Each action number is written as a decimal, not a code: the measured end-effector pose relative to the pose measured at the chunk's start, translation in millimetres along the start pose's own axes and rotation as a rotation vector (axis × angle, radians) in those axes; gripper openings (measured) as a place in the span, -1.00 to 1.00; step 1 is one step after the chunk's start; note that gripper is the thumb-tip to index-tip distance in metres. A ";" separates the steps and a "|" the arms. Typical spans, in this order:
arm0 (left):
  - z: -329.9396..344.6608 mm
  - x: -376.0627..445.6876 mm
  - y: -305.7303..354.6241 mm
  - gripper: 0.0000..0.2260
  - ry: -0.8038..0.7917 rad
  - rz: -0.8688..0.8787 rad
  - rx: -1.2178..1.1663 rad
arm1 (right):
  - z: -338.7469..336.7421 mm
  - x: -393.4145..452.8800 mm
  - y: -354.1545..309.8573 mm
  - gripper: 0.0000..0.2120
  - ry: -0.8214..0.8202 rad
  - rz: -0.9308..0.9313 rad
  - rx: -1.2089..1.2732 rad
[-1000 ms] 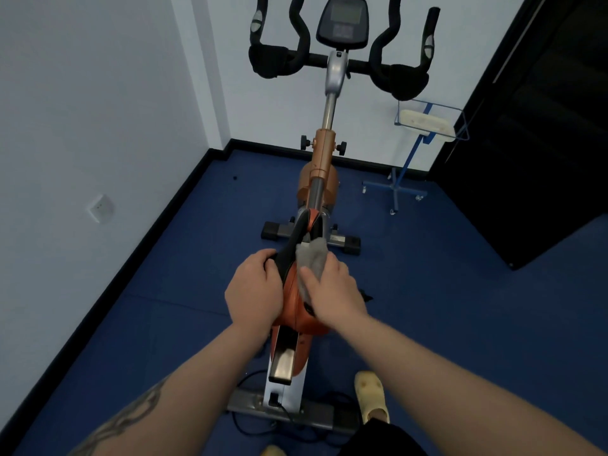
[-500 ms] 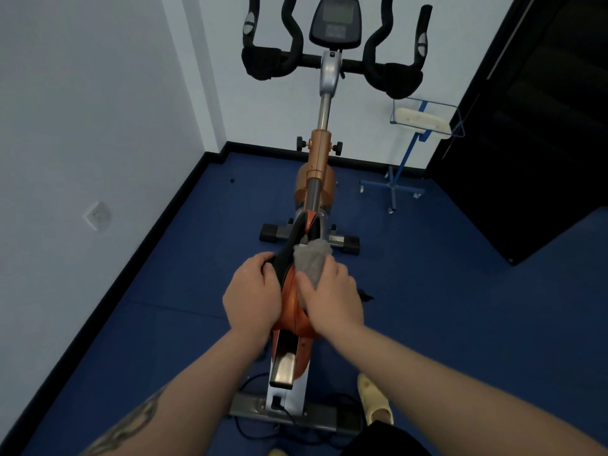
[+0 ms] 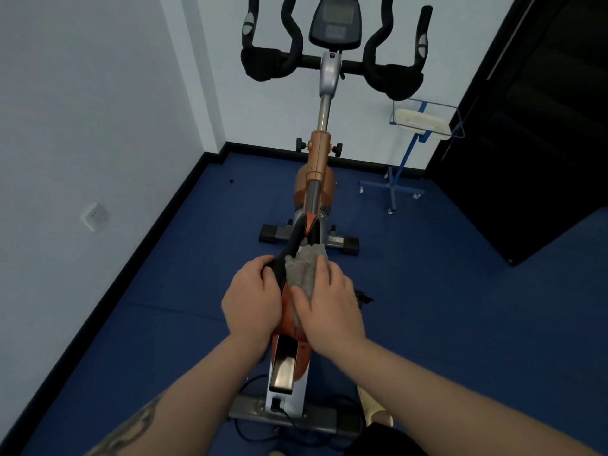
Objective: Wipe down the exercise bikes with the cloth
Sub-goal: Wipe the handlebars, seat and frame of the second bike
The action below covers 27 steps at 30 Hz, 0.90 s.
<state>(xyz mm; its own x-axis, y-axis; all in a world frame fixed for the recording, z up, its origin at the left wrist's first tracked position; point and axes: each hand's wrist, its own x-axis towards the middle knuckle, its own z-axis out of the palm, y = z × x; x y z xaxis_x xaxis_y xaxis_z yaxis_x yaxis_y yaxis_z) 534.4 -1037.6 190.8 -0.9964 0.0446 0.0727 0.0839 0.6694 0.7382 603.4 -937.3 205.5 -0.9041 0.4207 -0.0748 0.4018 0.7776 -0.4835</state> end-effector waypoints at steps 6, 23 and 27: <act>-1.7 -1.8 0.3 -0.71 -0.003 -0.008 -0.017 | -1.4 13.8 -7.6 -0.30 -0.031 0.079 0.019; -1.4 -1.4 1.0 -0.71 -0.012 -0.004 -0.001 | -14.0 33.4 12.0 -0.43 -0.195 0.197 0.268; -2.1 -2.8 0.7 -0.71 -0.007 -0.003 -0.019 | -5.5 3.7 9.1 -0.48 -0.018 0.153 0.289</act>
<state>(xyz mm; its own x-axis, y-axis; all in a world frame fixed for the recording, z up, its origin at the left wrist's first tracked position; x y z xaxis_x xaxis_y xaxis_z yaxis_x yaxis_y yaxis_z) 537.3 -1038.8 192.5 -0.9967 0.0479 0.0656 0.0810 0.6555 0.7509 604.5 -926.1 205.6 -0.8400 0.5120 -0.1798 0.4775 0.5400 -0.6931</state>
